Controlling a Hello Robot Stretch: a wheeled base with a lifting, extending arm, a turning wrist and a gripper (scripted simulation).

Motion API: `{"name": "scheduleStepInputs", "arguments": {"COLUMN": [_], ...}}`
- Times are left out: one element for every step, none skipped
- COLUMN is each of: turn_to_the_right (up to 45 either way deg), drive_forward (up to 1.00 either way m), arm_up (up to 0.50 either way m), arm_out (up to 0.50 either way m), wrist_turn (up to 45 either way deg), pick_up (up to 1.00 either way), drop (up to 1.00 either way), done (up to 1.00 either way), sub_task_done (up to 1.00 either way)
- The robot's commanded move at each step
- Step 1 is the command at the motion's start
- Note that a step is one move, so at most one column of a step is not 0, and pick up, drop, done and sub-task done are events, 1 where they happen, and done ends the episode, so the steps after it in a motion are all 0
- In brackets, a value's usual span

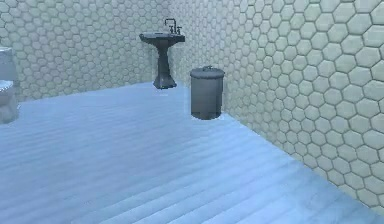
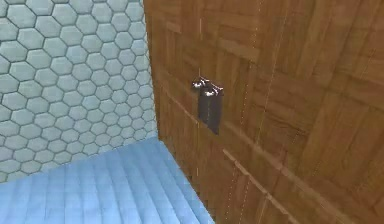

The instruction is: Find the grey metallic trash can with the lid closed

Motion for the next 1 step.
{"name": "scheduleStepInputs", "arguments": {"turn_to_the_right": [0.0], "drive_forward": [1.0], "arm_up": [0.0], "arm_out": [0.0], "wrist_turn": [0.0], "pick_up": [0.0], "drop": [0.0], "done": [0.0], "sub_task_done": [0.0]}}
